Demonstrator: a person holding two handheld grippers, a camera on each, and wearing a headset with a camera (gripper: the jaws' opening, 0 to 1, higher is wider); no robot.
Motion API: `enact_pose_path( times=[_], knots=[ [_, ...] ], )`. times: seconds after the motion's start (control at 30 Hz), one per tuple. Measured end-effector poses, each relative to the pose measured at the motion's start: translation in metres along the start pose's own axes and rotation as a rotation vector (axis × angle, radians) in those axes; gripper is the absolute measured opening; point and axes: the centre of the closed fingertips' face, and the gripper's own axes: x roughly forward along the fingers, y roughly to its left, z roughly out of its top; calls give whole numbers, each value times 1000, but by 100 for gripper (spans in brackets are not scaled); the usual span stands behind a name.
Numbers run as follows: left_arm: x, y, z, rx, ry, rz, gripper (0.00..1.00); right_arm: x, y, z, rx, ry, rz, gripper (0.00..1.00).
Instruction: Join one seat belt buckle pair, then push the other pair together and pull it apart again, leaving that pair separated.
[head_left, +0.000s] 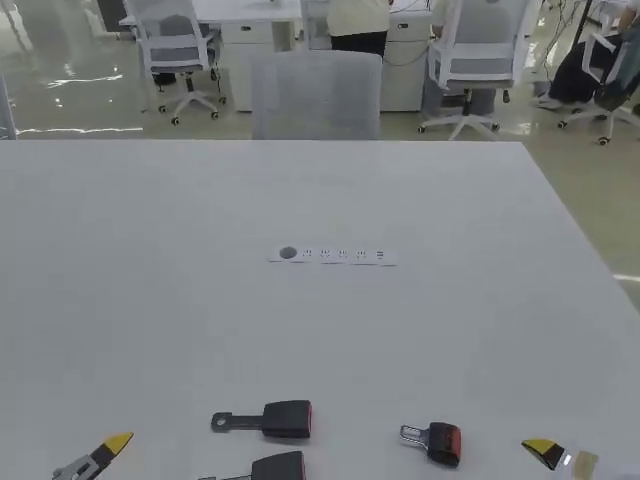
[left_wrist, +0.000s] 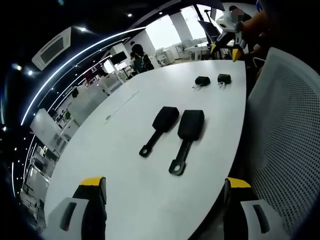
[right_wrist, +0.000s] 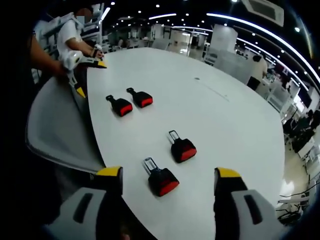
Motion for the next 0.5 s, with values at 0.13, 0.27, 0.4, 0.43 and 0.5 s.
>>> enact_pose_path(
  times=[0.13,0.27,0.4,0.43,0.5],
  knots=[
    [-1,-1,1,-40,10,-43,99,0,-4,0,-13,-6,5,70],
    [3,-1,8,-30,8,-91,99,2,-5,-5,-44,11,21,65],
    [12,-5,23,-46,17,-150,96,5,-4,-10,-72,30,43,64],
    [15,-7,25,-43,26,-166,93,6,-3,-11,-82,33,48,64],
    [23,-6,29,-22,37,-173,90,8,-2,-12,-101,42,57,63]
  ],
)
